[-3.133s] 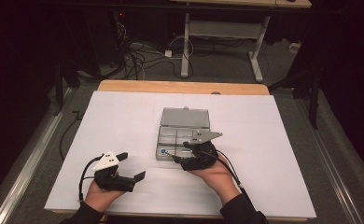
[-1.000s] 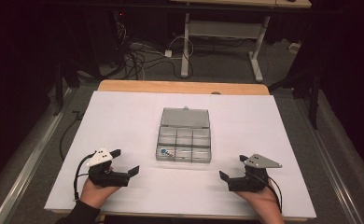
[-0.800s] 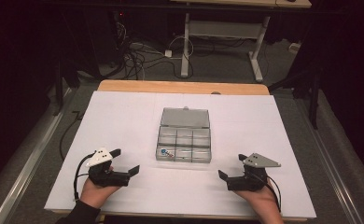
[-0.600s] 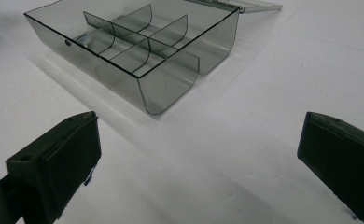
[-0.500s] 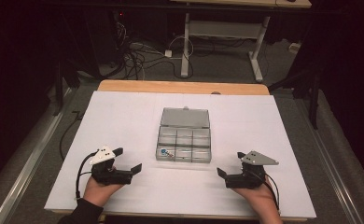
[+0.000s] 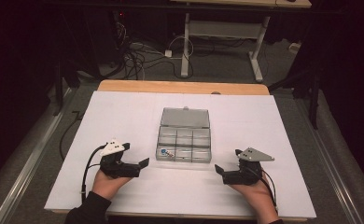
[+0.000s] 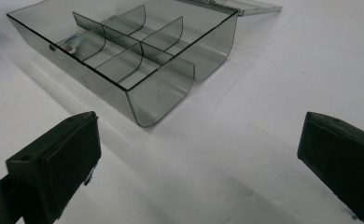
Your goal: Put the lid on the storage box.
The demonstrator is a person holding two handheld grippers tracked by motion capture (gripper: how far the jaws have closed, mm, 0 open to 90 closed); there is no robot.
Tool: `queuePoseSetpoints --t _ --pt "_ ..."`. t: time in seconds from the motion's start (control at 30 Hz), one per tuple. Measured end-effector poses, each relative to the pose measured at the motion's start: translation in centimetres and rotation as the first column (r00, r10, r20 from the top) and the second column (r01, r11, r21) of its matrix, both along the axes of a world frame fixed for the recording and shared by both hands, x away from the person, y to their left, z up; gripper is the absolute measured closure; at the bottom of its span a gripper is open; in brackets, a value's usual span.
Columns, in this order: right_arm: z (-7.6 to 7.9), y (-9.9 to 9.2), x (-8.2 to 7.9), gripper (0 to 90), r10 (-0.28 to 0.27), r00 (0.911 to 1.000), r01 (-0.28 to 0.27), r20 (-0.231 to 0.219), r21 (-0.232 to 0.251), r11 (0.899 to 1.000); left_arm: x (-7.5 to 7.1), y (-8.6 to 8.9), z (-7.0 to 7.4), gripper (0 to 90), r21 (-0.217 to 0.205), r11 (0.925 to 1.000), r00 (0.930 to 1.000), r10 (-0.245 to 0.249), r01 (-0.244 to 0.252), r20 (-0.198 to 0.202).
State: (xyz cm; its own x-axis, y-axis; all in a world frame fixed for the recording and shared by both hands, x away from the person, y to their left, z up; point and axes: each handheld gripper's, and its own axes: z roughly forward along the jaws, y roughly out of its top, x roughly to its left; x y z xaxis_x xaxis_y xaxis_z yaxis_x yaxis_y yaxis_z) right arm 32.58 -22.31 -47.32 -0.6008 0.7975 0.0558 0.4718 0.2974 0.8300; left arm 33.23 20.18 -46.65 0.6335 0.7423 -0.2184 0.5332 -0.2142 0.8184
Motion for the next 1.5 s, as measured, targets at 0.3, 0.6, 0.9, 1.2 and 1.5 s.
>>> queuePoseSetpoints --t 0.3,0.6,0.9,1.2,1.5 --pt "0.7 0.1 1.5 0.4 -0.013 0.9998 0.013 0.013 0.000 1.000 2.4 -0.4 -0.5 0.0 -0.003 1.0000 0.9993 0.000 0.000 -0.037" --pt "1.2 0.9 3.3 0.4 -0.019 0.9998 0.019 0.010 -0.007 1.000 4.4 0.0 -0.5 0.0 -0.033 0.9994 0.9984 0.005 -0.006 -0.056" --pt "1.5 1.5 5.1 0.4 -0.034 0.9994 0.034 -0.006 -0.006 0.999 6.0 -0.1 -0.1 0.0 -0.035 0.9993 0.9978 0.012 -0.014 -0.066" --pt "1.8 1.8 7.0 0.5 -0.053 0.9982 0.053 -0.027 -0.012 0.999 8.5 -0.5 0.2 0.0 -0.022 0.9994 0.9954 0.025 -0.027 -0.092" --pt "2.6 2.8 8.7 0.5 -0.055 0.9980 0.054 -0.030 -0.021 0.998 11.0 -1.6 0.5 0.0 -0.013 0.9994 0.9925 0.030 -0.032 -0.119"
